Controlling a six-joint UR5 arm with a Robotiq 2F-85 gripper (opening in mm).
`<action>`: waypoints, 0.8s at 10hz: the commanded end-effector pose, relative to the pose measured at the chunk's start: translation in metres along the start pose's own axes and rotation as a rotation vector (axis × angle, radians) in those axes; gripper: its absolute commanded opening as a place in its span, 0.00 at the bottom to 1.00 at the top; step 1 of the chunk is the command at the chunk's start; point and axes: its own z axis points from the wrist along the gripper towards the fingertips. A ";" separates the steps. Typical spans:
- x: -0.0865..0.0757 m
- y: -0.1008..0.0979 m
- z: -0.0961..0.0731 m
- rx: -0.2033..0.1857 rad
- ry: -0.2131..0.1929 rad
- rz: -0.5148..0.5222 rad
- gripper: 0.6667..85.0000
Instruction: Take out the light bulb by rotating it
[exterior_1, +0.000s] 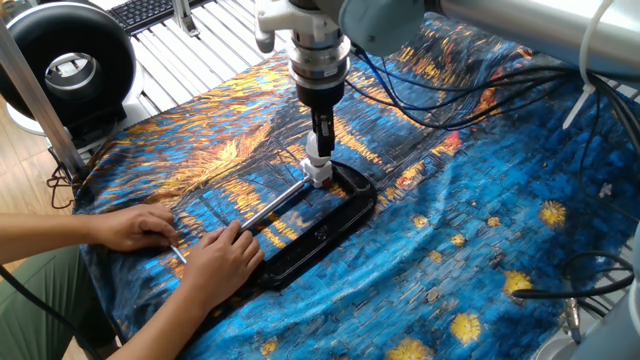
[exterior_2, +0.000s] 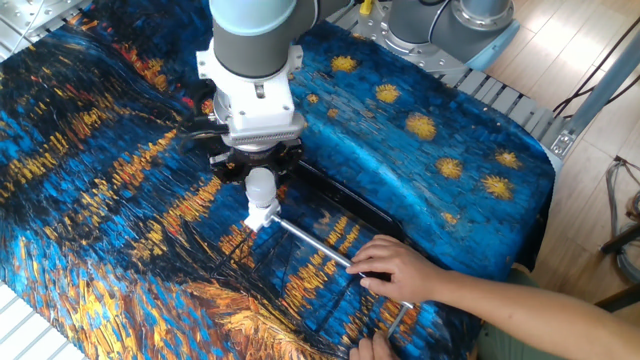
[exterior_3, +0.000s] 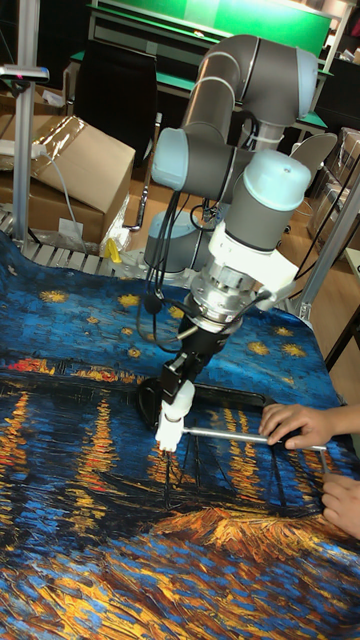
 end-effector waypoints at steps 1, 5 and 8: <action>-0.010 0.004 0.000 -0.020 -0.038 -0.087 0.54; -0.007 0.003 0.000 -0.022 -0.044 -0.105 0.73; -0.005 0.017 -0.003 -0.081 -0.045 0.026 0.76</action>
